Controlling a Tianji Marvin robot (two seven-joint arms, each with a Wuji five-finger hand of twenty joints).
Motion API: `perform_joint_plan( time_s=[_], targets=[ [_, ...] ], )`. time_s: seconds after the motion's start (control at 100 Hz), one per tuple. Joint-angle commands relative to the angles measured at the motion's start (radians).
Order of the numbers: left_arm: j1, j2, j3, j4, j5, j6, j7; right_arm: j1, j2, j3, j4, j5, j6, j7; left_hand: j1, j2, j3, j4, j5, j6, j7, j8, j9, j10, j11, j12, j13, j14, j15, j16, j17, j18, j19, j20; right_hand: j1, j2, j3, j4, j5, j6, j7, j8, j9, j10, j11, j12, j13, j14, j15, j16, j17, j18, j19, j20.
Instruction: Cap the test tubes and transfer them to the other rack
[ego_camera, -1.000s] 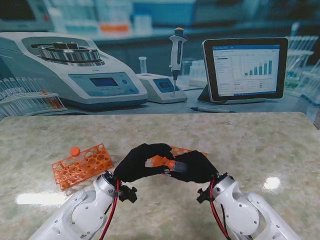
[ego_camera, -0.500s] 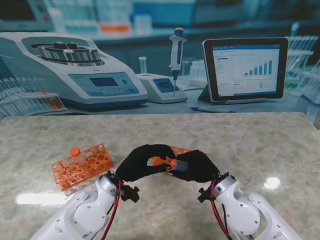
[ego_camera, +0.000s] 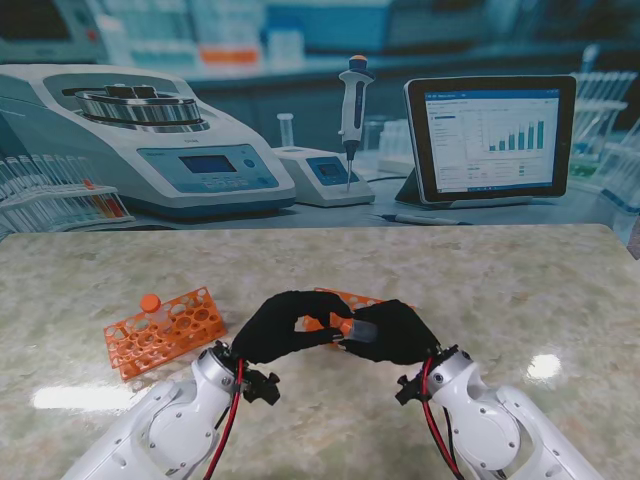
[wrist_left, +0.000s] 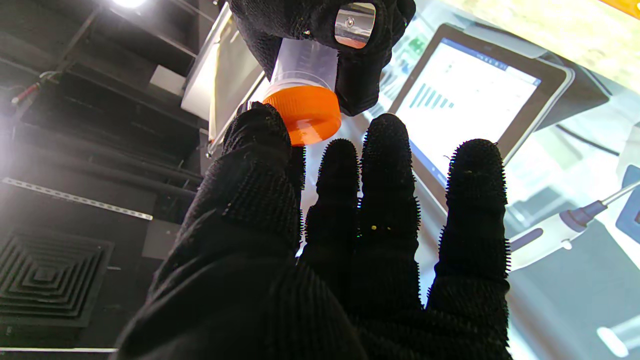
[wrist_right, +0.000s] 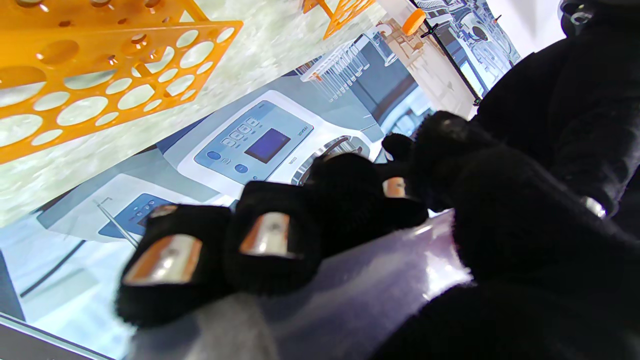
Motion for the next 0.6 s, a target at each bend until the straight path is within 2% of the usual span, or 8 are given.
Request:
perform_joint_plan(
  time_s=[0.0,0.59],
  targets=[
    [0.006,-0.002,0.009,0.013,0.002,0.001,-0.007,0.001,-0.009,-0.002,-0.011,0.002,-0.003,-0.004,0.138,0.003,0.092,0.062,0.128,-0.053,0.183,0.052,0.037,0.0,-0.017,0.02,0.034,-0.038,-0.012,-0.007,0.009,-0.03,0.036,-0.026,0.017,0.01,0.002,-0.014,0.051,-0.001,0.072,0.034,0.041,-0.02,0.02,0.023,0.015,-0.131,0.211,0.068,0.055,-0.059,0.278,0.054],
    [0.015,-0.005,0.013,0.009,0.007,-0.014,0.008,0.012,-0.012,-0.004,0.001,0.001,0.007,-0.019,0.117,-0.015,0.1,0.057,0.111,-0.06,0.186,0.047,0.034,-0.001,-0.018,0.027,0.064,-0.051,-0.02,-0.044,0.021,-0.025,0.037,-0.031,0.017,0.009,0.003,-0.014,0.051,-0.001,0.072,0.034,0.041,-0.019,0.02,0.023,0.015,-0.131,0.211,0.067,0.055,-0.059,0.278,0.054]
  ],
)
